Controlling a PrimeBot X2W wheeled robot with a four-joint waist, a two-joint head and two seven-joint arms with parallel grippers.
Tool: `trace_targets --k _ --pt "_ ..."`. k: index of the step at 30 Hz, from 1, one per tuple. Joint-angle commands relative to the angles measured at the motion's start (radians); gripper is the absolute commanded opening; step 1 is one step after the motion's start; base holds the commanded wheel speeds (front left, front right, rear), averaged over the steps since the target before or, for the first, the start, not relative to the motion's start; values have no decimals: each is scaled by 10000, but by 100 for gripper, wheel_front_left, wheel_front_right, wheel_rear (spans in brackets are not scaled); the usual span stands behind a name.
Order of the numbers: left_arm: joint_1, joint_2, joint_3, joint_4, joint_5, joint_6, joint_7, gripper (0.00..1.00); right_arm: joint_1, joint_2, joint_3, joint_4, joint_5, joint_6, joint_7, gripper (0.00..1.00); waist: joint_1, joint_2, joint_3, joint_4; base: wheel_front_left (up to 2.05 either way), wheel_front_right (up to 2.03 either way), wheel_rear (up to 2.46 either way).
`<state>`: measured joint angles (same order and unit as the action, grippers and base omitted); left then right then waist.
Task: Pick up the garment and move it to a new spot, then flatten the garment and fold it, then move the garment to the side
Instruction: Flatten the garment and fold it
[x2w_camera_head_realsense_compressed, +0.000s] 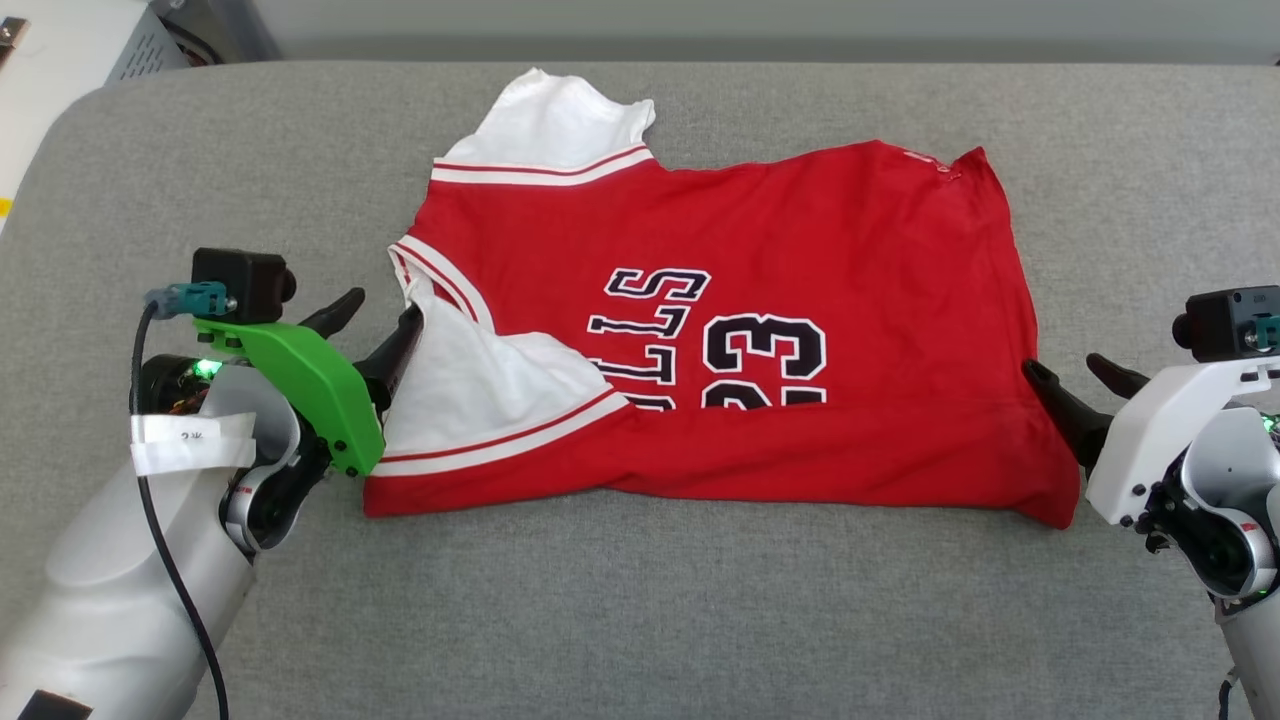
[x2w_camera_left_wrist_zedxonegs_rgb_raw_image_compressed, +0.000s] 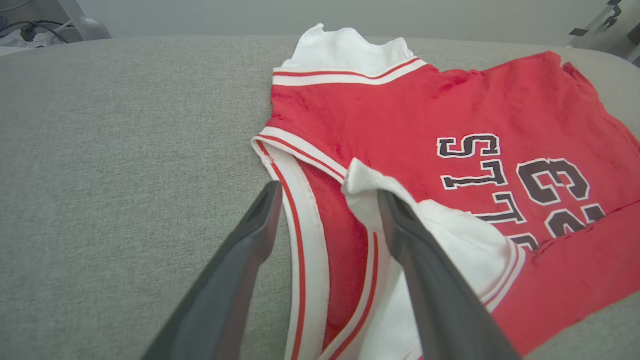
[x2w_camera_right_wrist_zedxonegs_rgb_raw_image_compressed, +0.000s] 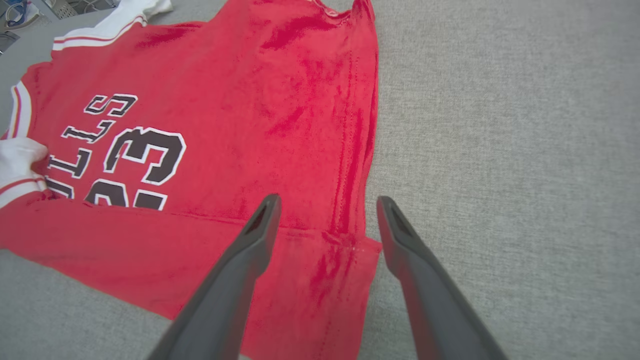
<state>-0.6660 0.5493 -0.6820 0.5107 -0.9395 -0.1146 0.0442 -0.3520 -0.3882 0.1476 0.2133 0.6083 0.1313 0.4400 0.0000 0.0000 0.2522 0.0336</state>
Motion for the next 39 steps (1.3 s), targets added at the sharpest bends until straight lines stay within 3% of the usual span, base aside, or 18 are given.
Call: trace_targets --k 1,9,14,24,31,39 --pt "117 -63 134 -34 -174 109 -209 100 166 -7 28 -197 -183 -6 -99 100 0 0 -403 25 0 0 0" --pt "1340 169 736 -1108 -622 958 -980 100 1127 442 -566 -1639 -1132 -6 507 100 0 0 -807 -26 0 0 0" --pt "2358 333 940 -2165 -952 1689 -1014 100 1865 1163 -1370 -2553 -1787 -6 1392 100 0 0 -850 -100 0 0 0" --pt "4040 827 552 -3856 -1032 3470 -7 100 2839 2387 -2181 -3969 -2798 -6 2577 100 0 0 -451 -328 0 0 0" --pt "4030 1089 156 -3897 -454 4479 597 100 2930 2635 -2224 -4307 -3085 -6 2759 100 0 0 -123 -520 0 0 0" --pt "3892 1047 199 -3140 -398 5058 821 100 2908 2754 -2108 -4464 -3166 -6 2727 100 0 0 98 -661 0 0 0"
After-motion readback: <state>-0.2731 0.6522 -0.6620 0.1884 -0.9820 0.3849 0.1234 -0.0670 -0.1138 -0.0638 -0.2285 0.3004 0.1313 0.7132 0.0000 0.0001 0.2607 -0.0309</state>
